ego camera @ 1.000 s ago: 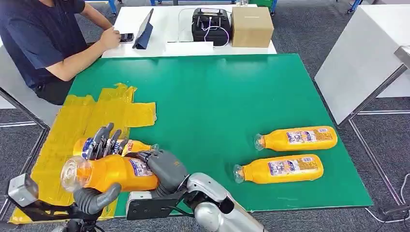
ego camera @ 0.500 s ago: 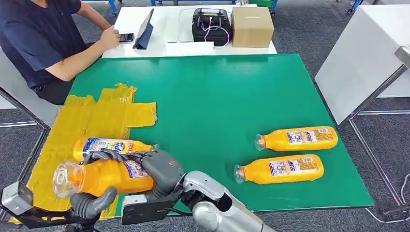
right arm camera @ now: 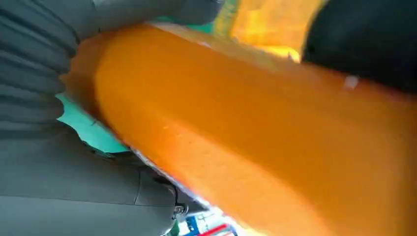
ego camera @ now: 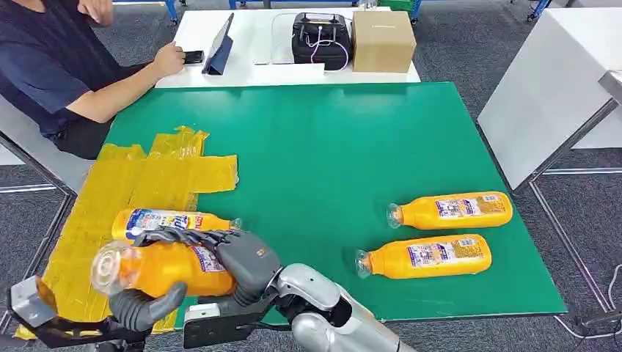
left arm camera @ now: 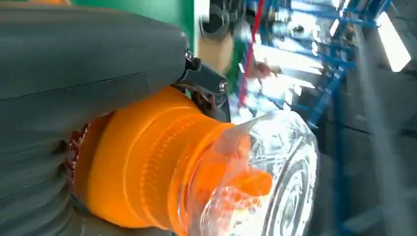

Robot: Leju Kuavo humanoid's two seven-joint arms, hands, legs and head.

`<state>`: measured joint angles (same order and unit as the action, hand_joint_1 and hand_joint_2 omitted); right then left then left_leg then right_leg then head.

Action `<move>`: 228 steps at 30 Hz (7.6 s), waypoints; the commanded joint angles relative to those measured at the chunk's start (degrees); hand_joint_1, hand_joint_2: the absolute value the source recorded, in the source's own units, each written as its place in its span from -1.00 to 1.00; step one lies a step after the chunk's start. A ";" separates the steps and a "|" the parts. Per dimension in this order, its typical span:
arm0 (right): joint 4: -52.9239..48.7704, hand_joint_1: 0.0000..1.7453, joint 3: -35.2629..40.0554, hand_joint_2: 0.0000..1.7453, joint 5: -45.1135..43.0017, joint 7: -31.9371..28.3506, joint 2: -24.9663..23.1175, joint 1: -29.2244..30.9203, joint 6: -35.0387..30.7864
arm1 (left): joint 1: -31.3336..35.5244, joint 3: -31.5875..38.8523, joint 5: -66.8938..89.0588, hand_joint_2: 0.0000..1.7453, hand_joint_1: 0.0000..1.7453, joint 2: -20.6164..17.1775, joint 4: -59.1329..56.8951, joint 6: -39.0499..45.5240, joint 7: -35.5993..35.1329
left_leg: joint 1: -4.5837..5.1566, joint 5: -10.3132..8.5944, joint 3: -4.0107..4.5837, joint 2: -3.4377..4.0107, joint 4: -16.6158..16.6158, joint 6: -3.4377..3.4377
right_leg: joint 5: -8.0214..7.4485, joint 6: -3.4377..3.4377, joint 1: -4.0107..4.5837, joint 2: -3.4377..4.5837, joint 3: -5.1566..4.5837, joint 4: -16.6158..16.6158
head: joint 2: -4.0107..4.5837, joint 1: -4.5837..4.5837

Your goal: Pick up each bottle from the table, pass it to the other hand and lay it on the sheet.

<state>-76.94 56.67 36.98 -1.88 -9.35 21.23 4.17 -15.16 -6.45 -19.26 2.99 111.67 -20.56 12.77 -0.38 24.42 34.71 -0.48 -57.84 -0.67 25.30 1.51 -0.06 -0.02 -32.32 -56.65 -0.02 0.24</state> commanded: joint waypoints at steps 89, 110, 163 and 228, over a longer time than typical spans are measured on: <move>-40.78 -1.00 -27.06 1.00 9.88 6.50 34.13 -39.48 -6.85 | 2.77 21.40 26.58 -1.00 -1.00 8.58 -1.92 10.22 5.04 | 0.06 0.13 -0.18 0.04 0.01 -0.04 | 0.07 0.04 0.01 0.00 0.24 0.10 | 0.00 0.02; -17.85 -1.00 -48.91 1.00 7.06 7.64 34.89 -31.23 4.48 | 5.25 12.39 21.57 -1.00 -1.00 4.04 -2.83 9.05 3.42 | 0.13 0.04 -0.18 0.02 0.08 -0.13 | -0.05 0.05 -0.05 0.00 0.19 0.15 | 0.00 0.05; 11.40 1.00 -28.29 1.00 11.07 1.66 40.91 -13.16 17.40 | 14.09 7.81 17.17 -1.00 -1.00 1.34 -11.75 6.39 2.68 | 0.10 -0.03 -0.39 -0.09 0.09 -0.16 | -0.06 0.07 -0.01 -0.13 0.46 0.21 | 0.00 0.04; -6.11 1.00 -21.28 1.00 -19.15 -2.28 4.65 -8.26 4.35 | 5.72 -8.26 -3.74 1.00 -1.00 3.15 -3.38 0.43 -3.75 | -0.16 -0.05 -0.28 0.13 0.09 -0.15 | -0.17 0.22 0.16 0.11 0.45 0.34 | 0.00 0.09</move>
<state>-95.37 26.25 16.57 -4.87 -5.97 6.52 6.29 -11.26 -11.28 -22.23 7.10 110.31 -19.06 9.01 -0.56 24.34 34.65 -0.54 -57.83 -0.81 25.15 1.72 0.12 -0.06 -32.07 -56.40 -0.02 0.33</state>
